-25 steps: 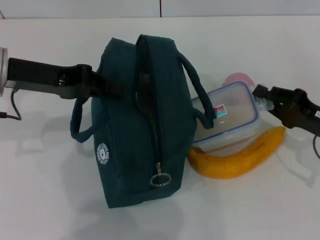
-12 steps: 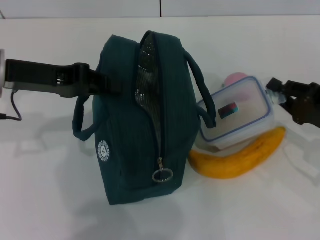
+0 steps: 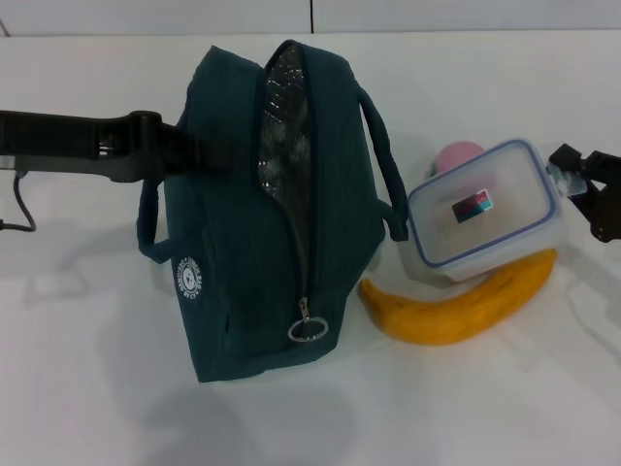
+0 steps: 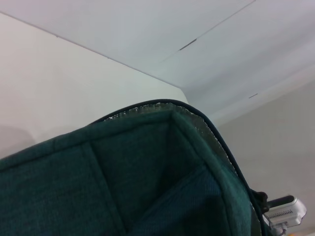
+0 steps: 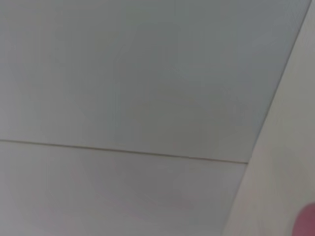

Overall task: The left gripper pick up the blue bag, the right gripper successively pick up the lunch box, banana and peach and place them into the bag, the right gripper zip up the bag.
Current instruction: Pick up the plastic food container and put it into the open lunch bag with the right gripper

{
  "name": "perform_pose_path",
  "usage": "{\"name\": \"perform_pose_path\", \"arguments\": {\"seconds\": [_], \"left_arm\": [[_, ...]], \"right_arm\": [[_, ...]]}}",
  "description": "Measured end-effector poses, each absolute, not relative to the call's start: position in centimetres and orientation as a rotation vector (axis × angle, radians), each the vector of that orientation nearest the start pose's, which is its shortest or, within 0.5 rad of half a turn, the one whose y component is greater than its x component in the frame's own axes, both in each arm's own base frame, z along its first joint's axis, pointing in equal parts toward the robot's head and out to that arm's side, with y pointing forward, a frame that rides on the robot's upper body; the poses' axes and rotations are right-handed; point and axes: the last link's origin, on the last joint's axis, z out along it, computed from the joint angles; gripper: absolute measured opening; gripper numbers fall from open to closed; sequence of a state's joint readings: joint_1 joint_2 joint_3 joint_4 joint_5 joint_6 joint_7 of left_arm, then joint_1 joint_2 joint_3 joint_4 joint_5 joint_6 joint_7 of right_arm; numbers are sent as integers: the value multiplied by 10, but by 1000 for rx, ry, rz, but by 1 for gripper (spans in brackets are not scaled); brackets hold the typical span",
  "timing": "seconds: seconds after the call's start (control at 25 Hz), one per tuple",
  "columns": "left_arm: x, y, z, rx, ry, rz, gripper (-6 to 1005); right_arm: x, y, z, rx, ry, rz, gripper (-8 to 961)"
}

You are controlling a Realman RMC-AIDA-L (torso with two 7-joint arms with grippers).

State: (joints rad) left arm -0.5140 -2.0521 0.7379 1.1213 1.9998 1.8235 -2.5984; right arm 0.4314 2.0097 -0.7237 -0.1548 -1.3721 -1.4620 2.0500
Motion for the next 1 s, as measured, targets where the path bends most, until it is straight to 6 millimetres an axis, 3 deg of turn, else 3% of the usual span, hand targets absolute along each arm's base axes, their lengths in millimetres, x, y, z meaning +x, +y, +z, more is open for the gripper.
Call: {"name": "perform_pose_path", "arguments": {"seconds": [1.0], "left_arm": [[-215, 326, 77, -2521, -1765, -650, 35]], "right_arm": [[299, 296, 8, -1468, 2006, 1915, 97]]}}
